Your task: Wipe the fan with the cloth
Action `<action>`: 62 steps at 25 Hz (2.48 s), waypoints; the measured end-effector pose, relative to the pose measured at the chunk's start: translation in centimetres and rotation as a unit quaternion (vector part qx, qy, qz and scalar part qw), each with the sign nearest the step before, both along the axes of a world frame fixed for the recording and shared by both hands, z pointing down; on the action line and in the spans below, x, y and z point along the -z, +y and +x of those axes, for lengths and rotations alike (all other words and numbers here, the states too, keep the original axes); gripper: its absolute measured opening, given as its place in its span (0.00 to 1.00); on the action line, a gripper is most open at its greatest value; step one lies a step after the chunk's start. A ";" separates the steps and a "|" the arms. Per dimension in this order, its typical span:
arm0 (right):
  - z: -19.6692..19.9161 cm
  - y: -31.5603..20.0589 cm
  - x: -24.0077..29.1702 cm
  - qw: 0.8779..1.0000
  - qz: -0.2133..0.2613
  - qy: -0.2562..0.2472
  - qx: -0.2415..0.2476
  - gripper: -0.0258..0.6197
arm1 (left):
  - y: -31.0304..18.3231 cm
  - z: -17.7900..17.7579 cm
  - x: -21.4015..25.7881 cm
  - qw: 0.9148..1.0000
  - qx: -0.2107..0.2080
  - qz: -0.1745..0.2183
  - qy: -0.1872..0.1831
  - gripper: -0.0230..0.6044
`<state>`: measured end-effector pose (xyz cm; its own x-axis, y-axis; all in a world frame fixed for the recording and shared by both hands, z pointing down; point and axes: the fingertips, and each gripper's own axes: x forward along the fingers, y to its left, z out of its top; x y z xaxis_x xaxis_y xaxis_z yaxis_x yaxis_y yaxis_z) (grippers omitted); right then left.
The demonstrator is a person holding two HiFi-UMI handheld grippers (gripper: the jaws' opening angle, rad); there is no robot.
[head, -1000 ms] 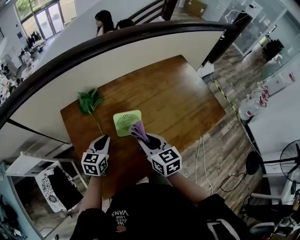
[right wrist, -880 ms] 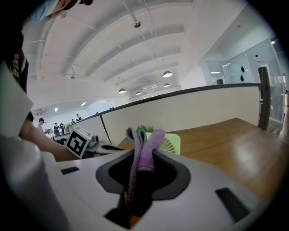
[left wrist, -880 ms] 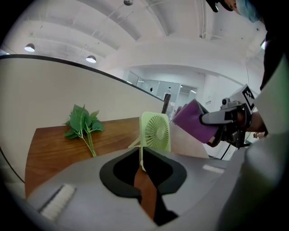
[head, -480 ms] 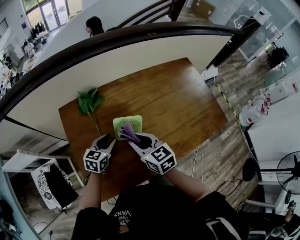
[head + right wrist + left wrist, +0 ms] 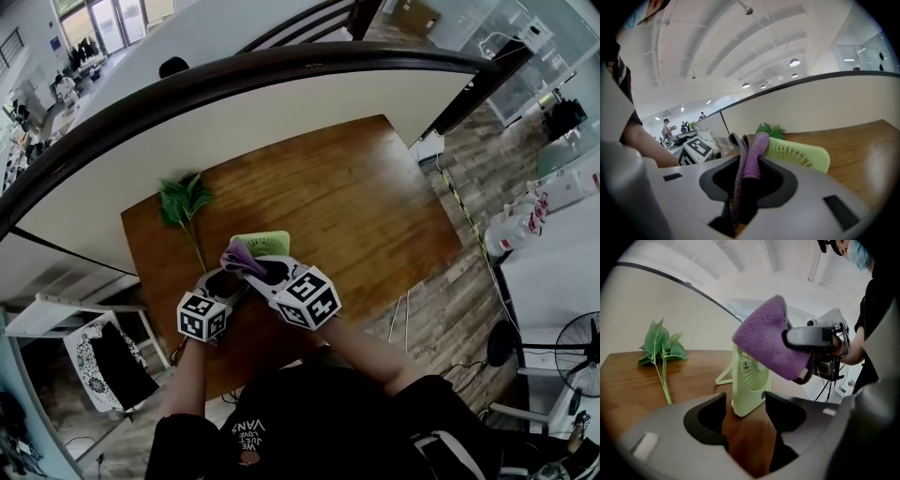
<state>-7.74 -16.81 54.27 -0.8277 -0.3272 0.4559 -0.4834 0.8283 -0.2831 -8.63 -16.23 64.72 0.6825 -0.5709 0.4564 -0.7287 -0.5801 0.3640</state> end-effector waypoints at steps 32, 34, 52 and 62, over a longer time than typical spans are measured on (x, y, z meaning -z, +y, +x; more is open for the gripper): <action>13.3 -1.0 -0.3 0.985 -0.030 0.024 -0.169 0.20 | -1.3 -1.5 -1.5 0.998 0.041 -0.013 -0.055 0.09; 13.4 -0.6 0.1 0.984 -0.027 0.022 -0.174 0.20 | -1.2 -1.5 -1.4 0.998 0.041 -0.012 -0.055 0.09; 0.6 0.6 -4.5 0.995 0.014 0.095 0.006 0.20 | 4.7 -4.0 2.6 0.991 0.129 0.020 -0.018 0.06; 6.3 0.4 -4.3 0.994 0.000 0.096 -0.054 0.20 | 3.1 -2.4 3.7 0.993 0.112 0.031 0.004 0.06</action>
